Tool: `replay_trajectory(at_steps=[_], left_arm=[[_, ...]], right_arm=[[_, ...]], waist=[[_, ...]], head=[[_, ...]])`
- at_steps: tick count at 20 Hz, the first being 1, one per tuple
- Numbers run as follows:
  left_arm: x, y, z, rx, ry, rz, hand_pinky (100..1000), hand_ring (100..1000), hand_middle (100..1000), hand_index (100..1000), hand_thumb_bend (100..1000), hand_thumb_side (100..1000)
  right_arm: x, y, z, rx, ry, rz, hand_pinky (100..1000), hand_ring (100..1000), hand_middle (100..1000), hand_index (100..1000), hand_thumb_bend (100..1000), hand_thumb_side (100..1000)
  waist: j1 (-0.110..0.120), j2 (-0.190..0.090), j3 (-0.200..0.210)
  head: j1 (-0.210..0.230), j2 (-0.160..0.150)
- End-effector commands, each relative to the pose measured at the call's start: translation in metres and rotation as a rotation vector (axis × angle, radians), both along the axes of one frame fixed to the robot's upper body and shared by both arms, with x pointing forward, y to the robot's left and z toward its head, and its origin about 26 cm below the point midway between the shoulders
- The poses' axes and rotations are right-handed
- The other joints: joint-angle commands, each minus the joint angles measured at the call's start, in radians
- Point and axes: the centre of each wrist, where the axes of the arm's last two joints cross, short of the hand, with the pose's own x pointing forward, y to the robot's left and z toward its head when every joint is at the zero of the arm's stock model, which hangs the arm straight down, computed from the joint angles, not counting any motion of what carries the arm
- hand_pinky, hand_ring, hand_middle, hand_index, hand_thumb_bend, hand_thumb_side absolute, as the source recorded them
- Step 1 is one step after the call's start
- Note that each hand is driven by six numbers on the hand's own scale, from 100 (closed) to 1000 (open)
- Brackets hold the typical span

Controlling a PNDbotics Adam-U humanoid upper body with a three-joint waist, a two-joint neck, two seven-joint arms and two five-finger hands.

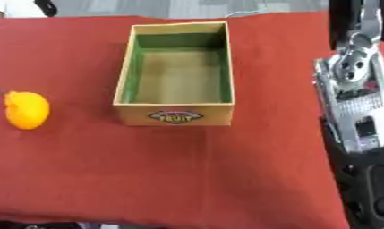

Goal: Pick up objects on the table and place them in the box.

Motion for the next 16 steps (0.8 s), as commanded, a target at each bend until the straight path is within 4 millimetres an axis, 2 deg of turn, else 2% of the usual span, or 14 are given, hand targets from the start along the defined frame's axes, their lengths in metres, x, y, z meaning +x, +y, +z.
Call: replay_trajectory(at_steps=[1,3,4,5,9,12,14,16], left_arm=[[0.003,0.007,0.016,0.204,0.064,0.070,486,594,654,889,394,968],[0.009,0.011,0.021,0.323,0.139,0.088,504,616,684,915,380,987],[0.013,0.014,0.023,0.380,0.183,0.094,528,639,706,927,360,945],[0.017,0.017,0.026,0.444,0.231,0.102,538,650,714,931,376,1000],[0.030,0.023,0.038,0.656,0.397,0.121,584,696,746,948,433,1000],[0.038,0.027,0.045,0.756,0.492,0.148,619,724,762,954,729,972],[0.044,0.028,0.050,0.820,0.545,0.181,633,735,768,956,847,966],[0.048,0.028,0.054,0.875,0.580,0.207,637,738,765,956,927,964]], right_arm=[[-0.004,0.000,0.007,-0.011,-0.030,0.002,800,756,604,887,100,1000],[-0.004,0.000,0.007,-0.014,-0.029,0.001,800,756,604,887,100,1000],[-0.004,0.000,0.007,-0.016,-0.028,0.000,800,756,604,887,100,1000],[-0.004,0.000,0.007,-0.018,-0.026,-0.001,800,756,604,887,100,1000],[-0.005,0.001,0.008,-0.027,-0.022,0.002,800,756,604,887,100,1000],[-0.005,0.000,0.008,-0.033,-0.020,0.001,800,756,603,887,100,1000],[-0.005,0.000,0.009,-0.037,-0.017,0.000,800,756,603,887,100,1000],[-0.005,0.000,0.009,-0.040,-0.015,0.000,800,757,602,887,100,1000]], waist=[[-0.003,-0.023,-0.003],[-0.003,-0.025,-0.007],[-0.003,-0.026,-0.009],[-0.003,-0.026,-0.010],[-0.003,-0.024,-0.018],[-0.003,-0.021,-0.024],[-0.002,-0.017,-0.026],[-0.001,-0.013,-0.027]], head=[[-0.017,0.014],[-0.027,0.014],[-0.031,0.015],[-0.038,0.017],[-0.058,0.026],[-0.056,0.026],[-0.048,0.022],[-0.037,0.016]])
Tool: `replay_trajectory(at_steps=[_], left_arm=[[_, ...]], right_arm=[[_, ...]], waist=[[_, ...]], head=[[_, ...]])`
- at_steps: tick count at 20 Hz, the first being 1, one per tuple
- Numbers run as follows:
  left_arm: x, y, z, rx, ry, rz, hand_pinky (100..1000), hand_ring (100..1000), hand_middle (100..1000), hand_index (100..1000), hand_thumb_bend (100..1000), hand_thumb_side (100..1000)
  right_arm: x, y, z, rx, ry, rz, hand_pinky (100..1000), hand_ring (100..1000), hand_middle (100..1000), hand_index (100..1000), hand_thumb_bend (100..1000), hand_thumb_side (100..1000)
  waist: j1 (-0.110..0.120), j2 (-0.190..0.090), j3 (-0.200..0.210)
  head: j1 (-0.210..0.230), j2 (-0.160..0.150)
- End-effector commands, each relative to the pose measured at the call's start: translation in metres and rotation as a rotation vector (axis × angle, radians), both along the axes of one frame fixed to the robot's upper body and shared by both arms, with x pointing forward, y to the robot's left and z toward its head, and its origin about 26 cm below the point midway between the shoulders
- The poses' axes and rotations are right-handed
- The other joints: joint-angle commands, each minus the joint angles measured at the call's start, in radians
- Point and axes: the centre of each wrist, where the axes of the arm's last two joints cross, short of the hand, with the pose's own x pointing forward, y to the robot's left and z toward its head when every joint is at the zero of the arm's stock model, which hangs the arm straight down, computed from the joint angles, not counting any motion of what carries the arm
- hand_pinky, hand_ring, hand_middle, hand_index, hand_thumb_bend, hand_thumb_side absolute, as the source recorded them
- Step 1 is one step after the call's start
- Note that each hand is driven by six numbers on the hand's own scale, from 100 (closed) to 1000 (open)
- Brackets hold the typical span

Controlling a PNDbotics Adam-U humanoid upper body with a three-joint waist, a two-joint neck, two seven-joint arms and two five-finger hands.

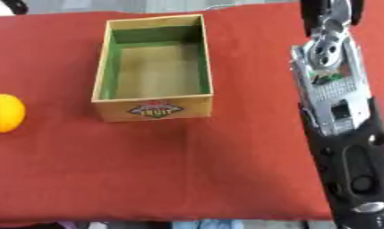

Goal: Pick up objects on the table and place them in the box.

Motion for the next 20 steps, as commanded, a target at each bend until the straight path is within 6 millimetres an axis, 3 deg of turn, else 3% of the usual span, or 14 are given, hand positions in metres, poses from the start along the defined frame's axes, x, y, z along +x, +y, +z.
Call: replay_trajectory(at_steps=[1,3,8,13,20], left_arm=[[0.002,0.008,0.017,0.120,0.026,0.061,639,739,761,955,959,966],[0.007,0.007,0.019,0.171,0.047,0.081,649,747,767,959,1000,979],[0.019,0.002,0.020,0.276,0.089,0.105,673,765,779,972,1000,954],[0.029,-0.001,0.013,0.316,0.178,0.054,719,796,808,998,1000,855],[0.037,0.008,0.003,0.377,0.337,0.020,734,823,842,1000,973,775]], right_arm=[[-0.005,-0.001,0.009,-0.023,-0.031,-0.002,800,757,602,887,100,1000],[-0.005,-0.001,0.009,-0.025,-0.030,0.000,800,757,602,887,100,1000],[-0.005,0.000,0.009,-0.030,-0.028,0.005,800,757,602,887,100,1000],[-0.005,0.000,0.009,-0.032,-0.024,0.008,800,757,602,887,100,1000],[-0.005,0.000,0.008,-0.032,-0.021,0.009,800,757,601,886,100,1000]], waist=[[0.002,-0.013,-0.001],[0.004,-0.011,0.000],[0.004,-0.008,0.004],[0.005,-0.007,0.008],[0.007,-0.007,0.009]], head=[[0.018,-0.004],[0.025,-0.006],[0.042,-0.010],[0.074,-0.017],[0.074,-0.029]])
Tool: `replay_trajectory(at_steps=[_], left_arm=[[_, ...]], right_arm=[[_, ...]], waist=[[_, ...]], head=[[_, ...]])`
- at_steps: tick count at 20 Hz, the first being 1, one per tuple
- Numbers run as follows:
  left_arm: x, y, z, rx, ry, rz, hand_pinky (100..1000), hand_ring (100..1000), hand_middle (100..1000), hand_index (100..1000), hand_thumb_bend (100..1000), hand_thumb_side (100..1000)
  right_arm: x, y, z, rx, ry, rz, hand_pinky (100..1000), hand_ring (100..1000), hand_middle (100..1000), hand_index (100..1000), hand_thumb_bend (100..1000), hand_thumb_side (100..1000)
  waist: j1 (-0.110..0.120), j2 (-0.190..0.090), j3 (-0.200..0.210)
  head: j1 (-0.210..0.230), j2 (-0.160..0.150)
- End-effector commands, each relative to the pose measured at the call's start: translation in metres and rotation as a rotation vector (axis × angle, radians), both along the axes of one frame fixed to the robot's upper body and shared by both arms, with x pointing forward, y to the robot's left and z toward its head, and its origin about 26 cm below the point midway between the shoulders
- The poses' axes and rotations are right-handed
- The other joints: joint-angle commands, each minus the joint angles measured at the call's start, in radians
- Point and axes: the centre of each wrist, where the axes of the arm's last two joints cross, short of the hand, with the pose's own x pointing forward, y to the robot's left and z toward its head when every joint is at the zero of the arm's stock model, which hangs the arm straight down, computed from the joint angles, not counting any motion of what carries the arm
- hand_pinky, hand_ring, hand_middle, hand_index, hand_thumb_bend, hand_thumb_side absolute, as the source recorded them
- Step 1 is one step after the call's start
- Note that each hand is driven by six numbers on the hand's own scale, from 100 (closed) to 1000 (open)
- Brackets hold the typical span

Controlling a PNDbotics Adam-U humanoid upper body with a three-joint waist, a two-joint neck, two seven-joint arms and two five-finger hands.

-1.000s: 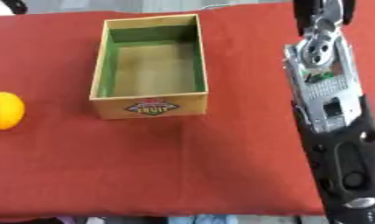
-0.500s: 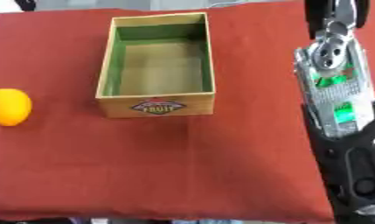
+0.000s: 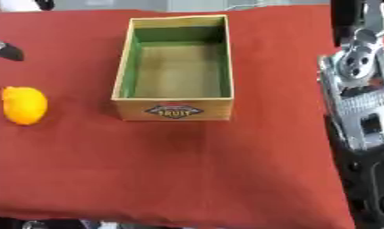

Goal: Pick up objects on the table and place them in the box.

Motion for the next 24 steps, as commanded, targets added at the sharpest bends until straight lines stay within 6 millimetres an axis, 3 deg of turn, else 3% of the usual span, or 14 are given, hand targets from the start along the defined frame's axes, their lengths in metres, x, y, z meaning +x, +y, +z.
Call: replay_trajectory(at_steps=[1,8,14,24], left_arm=[[-0.002,0.010,0.011,0.056,0.022,0.022,734,824,840,1000,981,768],[0.007,0.022,-0.004,0.135,0.154,0.043,737,819,810,1000,908,702],[0.016,0.033,-0.023,0.112,0.281,0.037,722,818,851,1000,762,626],[0.024,0.041,-0.048,0.081,0.392,0.028,715,811,849,1000,868,630]], right_arm=[[-0.004,-0.001,0.008,-0.012,-0.032,0.004,800,757,601,886,100,1000],[-0.004,-0.001,0.008,-0.011,-0.030,0.003,801,757,600,885,100,1000],[-0.004,-0.001,0.008,-0.009,-0.032,0.006,801,758,600,885,100,1000],[-0.004,0.000,0.009,-0.010,-0.032,0.008,801,758,599,883,100,1000]], waist=[[0.002,-0.017,0.002],[0.003,-0.016,0.002],[0.002,-0.014,0.000],[0.002,-0.009,-0.001]], head=[[0.001,-0.015],[0.001,-0.023],[0.002,-0.027],[0.003,-0.032]])
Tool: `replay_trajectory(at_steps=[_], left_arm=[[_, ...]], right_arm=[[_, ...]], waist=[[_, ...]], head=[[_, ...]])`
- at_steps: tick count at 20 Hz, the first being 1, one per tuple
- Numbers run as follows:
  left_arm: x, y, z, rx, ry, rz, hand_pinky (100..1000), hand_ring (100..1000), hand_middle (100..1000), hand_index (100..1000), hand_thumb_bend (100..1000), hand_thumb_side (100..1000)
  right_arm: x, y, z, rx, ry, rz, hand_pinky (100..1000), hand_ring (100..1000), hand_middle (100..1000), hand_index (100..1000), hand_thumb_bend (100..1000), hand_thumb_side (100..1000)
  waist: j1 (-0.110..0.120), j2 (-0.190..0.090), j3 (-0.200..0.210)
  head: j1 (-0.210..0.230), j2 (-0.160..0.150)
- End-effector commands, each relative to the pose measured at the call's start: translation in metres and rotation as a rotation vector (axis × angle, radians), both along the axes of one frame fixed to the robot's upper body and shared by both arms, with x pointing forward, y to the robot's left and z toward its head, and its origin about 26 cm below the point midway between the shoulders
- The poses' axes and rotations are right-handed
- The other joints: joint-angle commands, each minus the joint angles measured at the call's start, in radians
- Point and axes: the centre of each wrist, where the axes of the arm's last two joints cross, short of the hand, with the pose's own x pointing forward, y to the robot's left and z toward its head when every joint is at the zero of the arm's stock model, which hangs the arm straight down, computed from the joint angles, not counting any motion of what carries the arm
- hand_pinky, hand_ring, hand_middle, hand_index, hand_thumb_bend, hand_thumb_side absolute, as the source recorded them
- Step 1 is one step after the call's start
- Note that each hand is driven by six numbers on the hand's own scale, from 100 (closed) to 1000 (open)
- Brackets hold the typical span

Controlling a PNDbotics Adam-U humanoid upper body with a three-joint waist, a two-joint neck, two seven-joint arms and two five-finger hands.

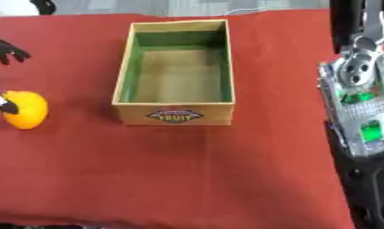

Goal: Pick up objects on the table and place them in the box.

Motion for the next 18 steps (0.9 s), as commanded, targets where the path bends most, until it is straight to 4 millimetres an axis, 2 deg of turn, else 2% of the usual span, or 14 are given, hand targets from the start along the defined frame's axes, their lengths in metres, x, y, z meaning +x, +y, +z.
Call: replay_trajectory(at_steps=[1,7,12,18], left_arm=[[-0.002,0.011,0.009,0.043,0.013,0.008,715,810,848,1000,873,629],[0.005,0.016,-0.006,0.122,0.050,0.055,726,819,865,1000,911,630],[0.009,0.017,-0.012,0.190,0.055,0.086,724,819,853,1000,899,640],[0.013,0.015,-0.018,0.219,0.040,0.093,688,746,695,1000,889,639]], right_arm=[[-0.004,0.000,0.009,-0.009,-0.032,0.008,801,758,599,883,100,1000],[-0.004,0.000,0.009,-0.009,-0.031,0.009,802,758,597,882,100,1000],[-0.004,0.000,0.009,-0.009,-0.029,0.008,802,758,594,876,100,1000],[-0.004,-0.001,0.009,-0.009,-0.025,0.007,803,758,594,873,100,1000]], waist=[[0.001,-0.016,-0.001],[0.000,-0.012,-0.005],[-0.001,-0.009,-0.006],[-0.002,-0.005,-0.007]], head=[[0.002,-0.012],[0.005,-0.015],[0.008,-0.015],[0.009,-0.012]])
